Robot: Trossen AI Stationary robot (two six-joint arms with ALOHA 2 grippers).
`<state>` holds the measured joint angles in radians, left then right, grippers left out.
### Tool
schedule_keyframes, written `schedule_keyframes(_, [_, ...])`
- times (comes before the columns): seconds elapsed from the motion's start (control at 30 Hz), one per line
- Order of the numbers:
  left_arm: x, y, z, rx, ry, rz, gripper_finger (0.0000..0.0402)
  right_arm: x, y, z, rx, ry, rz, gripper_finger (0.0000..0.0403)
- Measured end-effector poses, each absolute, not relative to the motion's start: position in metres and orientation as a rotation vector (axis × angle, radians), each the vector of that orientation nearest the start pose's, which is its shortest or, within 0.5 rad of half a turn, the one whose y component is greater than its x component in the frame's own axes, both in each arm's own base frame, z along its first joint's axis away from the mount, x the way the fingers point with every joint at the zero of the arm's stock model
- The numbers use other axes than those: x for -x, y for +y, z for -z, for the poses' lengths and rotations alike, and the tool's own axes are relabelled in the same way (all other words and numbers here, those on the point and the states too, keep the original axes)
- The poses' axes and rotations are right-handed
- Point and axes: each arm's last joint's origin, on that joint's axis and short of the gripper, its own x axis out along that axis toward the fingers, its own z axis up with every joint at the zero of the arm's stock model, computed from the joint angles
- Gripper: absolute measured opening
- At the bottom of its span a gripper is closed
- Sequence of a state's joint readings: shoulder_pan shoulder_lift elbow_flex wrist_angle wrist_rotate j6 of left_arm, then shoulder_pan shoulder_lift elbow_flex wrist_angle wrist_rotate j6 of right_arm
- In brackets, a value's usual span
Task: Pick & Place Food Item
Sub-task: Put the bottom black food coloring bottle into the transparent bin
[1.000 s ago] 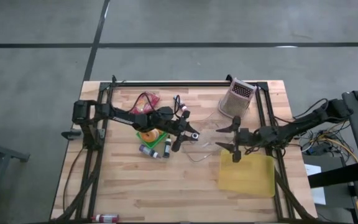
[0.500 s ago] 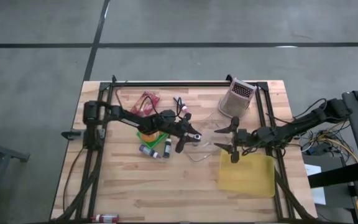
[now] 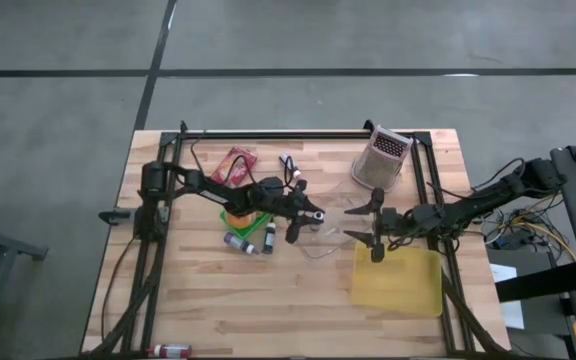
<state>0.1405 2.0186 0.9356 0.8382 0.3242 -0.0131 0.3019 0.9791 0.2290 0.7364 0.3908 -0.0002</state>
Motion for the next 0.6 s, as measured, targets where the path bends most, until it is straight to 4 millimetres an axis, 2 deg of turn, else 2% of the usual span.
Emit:
schedule_keyframes(0.43, [-0.3943, 0.0478, -0.1319, 0.211, 0.257, 0.147, 0.0114, -0.1821, 0.0452, -0.198, 0.005, 0.013, 0.087, 0.0247])
schedule_keyframes(0.6, [-0.3974, 0.0458, -0.1353, 0.213, 0.248, 0.153, 0.0114, -0.1821, 0.0452, -0.198, 0.005, 0.013, 0.088, 0.0247])
